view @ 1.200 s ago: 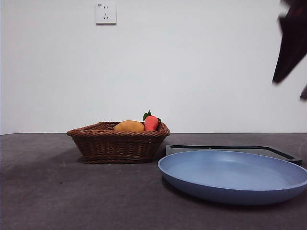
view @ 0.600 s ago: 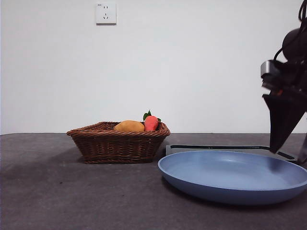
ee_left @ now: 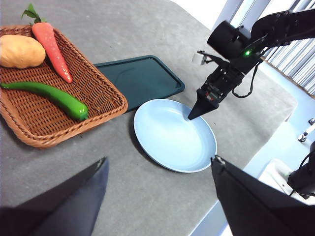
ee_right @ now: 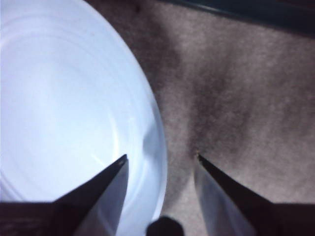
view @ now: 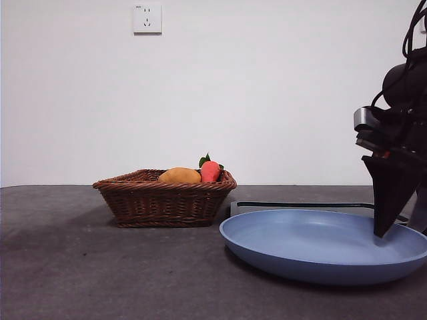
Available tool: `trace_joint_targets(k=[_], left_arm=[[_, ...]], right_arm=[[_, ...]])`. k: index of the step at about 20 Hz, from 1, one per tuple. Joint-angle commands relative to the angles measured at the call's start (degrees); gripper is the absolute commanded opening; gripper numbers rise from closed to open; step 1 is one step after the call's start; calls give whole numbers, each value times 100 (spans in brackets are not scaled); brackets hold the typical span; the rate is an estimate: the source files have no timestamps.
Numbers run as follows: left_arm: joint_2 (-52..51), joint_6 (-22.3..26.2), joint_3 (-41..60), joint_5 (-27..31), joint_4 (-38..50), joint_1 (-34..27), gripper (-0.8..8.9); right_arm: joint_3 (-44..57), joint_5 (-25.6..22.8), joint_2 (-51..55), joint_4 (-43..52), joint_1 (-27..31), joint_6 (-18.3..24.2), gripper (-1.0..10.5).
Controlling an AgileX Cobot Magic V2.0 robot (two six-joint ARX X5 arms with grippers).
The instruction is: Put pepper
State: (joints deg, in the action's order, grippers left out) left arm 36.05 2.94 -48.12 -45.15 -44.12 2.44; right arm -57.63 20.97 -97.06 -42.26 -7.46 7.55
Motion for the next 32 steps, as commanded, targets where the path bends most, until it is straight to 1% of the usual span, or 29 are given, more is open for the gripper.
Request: trace_joint_targets(k=[1,4,6,9,11,12,14,16,18,20,23,26,27,29,32], left_arm=[[20,-39,-101,7,131,15,365],[20,-105,-101,15,153,15,365],[20,-170,-101,52,216,15,365],[28,-208,-101,479,256,31,365],[162,-455,-111,638,358,103,365],[284,-479,-111,643,455,170,365],[616,-715,-114,804,780,376,365],[1045,-1029,-114,1141,1231,688,363],[1565,-1137,-227,1526,1537,1027,363],[2216,-1222,-557,2041,1635,1375,363],[3324,-1235,-1320,2767,1617,1803,363],[4448,-1274,-2177,3213,1569,2092,363],[4817,-1357,-2457,3394,1556,2170,363],[5521,-1360,-2983,3602,1512,2249,363],[6494,-1425,-3696,3781,1174,2275,363]], right_arm=[[-87,7,-181,20,-55,39,166],[-87,7,-186,28,-55,33,-2],[-87,2,-186,11,-44,-26,5],[-87,9,-129,-33,-44,-216,5],[-87,7,109,-103,-44,-286,5],[-90,7,291,-149,-44,-328,5],[-90,-7,774,-238,-37,-457,5],[-90,-15,1342,-306,0,-531,5],[-90,-31,1939,-358,72,-608,5],[-90,-35,2496,-393,177,-695,5],[-90,-35,3222,-476,417,-761,5],[-92,-35,3775,-494,660,-796,5],[-92,-35,3928,-494,752,-796,5],[-94,-35,4138,-494,901,-798,5],[-94,-33,4273,-494,1010,-815,5]])
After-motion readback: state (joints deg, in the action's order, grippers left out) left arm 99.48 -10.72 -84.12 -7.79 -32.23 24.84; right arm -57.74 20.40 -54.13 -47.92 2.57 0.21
